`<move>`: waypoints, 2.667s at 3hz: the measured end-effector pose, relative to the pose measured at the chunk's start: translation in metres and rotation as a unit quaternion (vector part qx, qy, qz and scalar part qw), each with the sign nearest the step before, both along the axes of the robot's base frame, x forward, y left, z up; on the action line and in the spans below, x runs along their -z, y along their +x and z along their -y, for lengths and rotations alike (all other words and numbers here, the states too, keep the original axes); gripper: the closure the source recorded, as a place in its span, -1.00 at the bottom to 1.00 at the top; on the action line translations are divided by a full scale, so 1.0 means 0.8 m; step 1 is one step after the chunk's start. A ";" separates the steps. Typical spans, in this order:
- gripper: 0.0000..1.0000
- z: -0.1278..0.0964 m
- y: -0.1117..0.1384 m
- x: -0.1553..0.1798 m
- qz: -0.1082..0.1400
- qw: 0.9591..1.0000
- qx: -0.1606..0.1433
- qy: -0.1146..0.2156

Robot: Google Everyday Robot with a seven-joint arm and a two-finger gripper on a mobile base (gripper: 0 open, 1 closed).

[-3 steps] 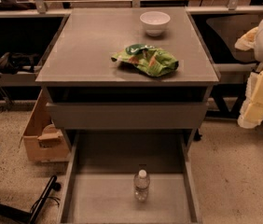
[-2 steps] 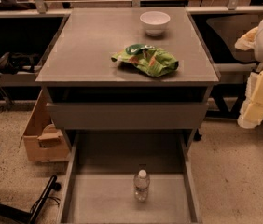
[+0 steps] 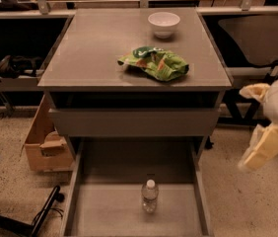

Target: Pick water bottle from middle drawer and place on counter

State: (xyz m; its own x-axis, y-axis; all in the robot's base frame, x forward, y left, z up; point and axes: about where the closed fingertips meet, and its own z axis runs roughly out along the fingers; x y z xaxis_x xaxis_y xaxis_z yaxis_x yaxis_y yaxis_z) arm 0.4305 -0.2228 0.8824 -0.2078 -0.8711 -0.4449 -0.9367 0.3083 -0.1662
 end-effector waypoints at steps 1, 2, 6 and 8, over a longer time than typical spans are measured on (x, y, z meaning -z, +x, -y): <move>-1.00 -0.007 -0.004 0.099 0.009 0.994 0.000 0.112; -1.00 -0.010 0.020 0.143 0.073 0.971 0.028 0.224; -1.00 -0.081 0.050 0.265 0.143 0.912 0.025 0.383; -1.00 -0.155 0.074 0.399 0.112 0.902 0.015 0.417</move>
Offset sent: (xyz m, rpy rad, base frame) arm 0.0469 -0.0053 -0.1311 0.7734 -0.4157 -0.1277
